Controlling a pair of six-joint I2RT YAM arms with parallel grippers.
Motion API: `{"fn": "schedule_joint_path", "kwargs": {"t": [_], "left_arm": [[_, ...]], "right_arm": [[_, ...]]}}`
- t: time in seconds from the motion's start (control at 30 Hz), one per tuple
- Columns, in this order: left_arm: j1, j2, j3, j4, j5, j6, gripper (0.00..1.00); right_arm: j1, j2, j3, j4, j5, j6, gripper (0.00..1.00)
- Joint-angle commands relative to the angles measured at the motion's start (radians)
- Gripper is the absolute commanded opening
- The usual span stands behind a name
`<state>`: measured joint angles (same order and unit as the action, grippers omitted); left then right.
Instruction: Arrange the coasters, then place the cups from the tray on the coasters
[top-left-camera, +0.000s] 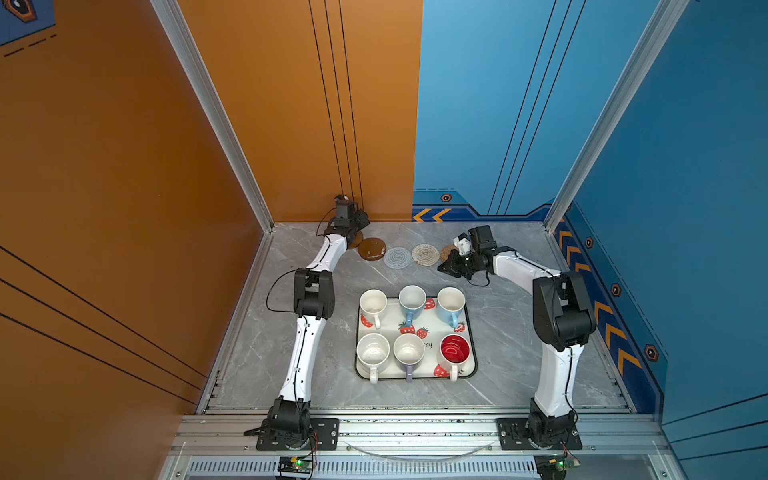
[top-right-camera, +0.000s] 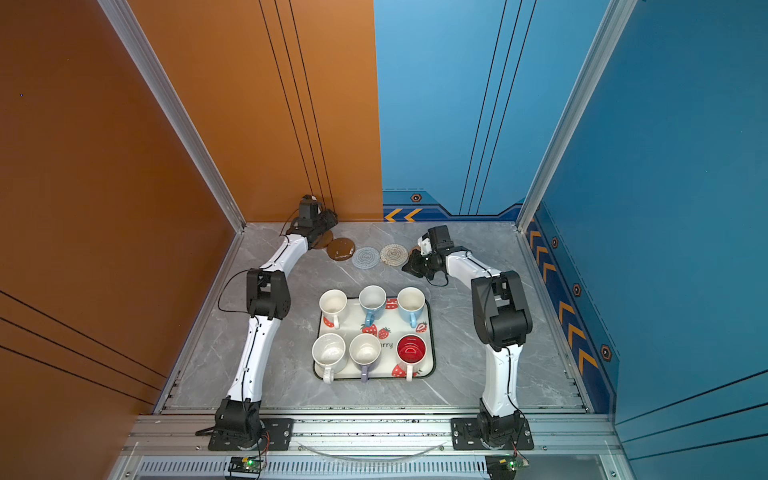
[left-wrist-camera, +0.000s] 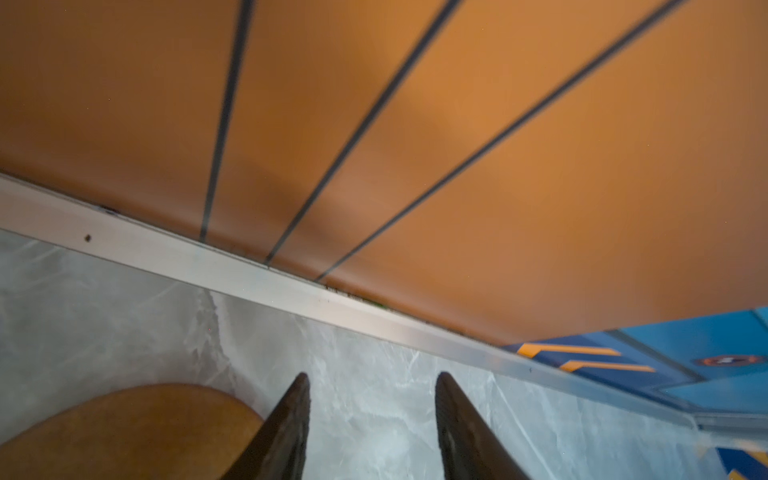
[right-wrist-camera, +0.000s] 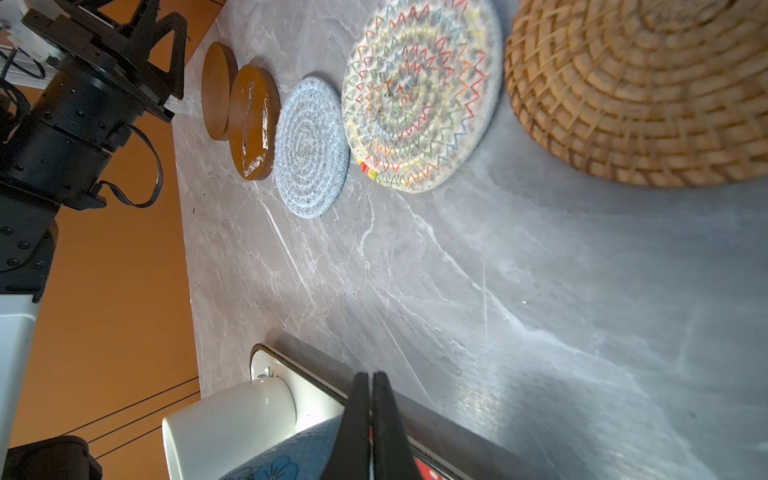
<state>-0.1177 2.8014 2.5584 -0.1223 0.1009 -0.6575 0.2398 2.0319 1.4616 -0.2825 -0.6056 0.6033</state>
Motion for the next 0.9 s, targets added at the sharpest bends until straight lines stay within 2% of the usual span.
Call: {"fn": "schedule_joint_path", "kwargs": {"t": [0.0,0.27,0.57,0.87], "left_arm": [[0.013,0.04,-0.013,0.063,-0.018,-0.038,0.5],[0.033,0.064,-0.02,0.096,-0.011,-0.1,0.5],[0.041,0.068,-0.029,0.05,0.003,-0.11,0.49],[0.056,0.066,0.007,-0.191,0.023,-0.06,0.48]], "right_arm": [[0.01,0.028,0.028,0.008,-0.011,0.012,0.0],[0.012,0.034,0.043,0.005,-0.015,0.018,0.0],[0.019,0.075,0.056,0.005,-0.026,0.021,0.0],[0.02,0.072,0.048,0.006,-0.031,0.017,0.0]]}}
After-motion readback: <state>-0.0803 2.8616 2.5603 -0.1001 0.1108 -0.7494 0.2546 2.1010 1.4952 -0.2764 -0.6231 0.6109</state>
